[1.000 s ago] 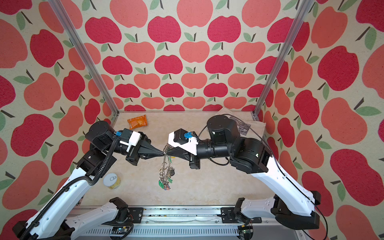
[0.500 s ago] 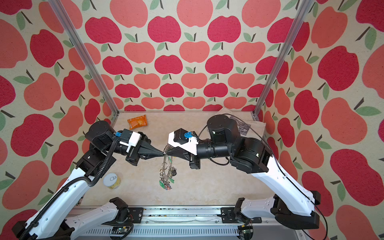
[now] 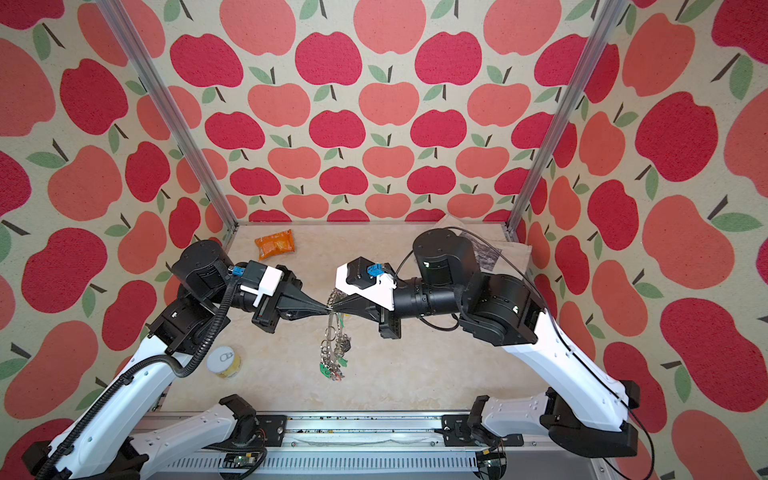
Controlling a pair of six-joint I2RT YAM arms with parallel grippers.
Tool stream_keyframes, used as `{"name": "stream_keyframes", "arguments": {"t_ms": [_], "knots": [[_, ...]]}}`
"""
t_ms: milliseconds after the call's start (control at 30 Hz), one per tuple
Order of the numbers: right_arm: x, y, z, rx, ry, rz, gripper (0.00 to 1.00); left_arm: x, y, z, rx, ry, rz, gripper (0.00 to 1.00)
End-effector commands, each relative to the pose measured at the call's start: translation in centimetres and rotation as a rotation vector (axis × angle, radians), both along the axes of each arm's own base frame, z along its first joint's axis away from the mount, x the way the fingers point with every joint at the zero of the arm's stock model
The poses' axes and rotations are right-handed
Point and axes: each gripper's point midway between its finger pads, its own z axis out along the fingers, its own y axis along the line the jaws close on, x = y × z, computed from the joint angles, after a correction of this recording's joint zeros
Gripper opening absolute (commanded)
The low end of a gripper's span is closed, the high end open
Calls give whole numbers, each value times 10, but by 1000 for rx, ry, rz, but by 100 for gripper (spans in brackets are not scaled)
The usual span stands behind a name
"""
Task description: Put the keys on the keyring
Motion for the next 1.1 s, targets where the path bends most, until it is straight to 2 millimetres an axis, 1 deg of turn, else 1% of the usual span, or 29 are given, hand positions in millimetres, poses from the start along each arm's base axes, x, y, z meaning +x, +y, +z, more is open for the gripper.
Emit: {"name": "stream_keyframes", "arguments": {"t_ms": [0, 467, 1067], "knots": [[9, 12, 22, 78, -54, -20, 0, -12, -1, 3, 1, -23, -51, 0], [14, 16, 17, 49, -48, -34, 0, -14, -4, 2, 18, -20, -61, 0], [20, 19, 11, 20, -26, -67, 0, -18, -9, -7, 65, -45, -62, 0]]}}
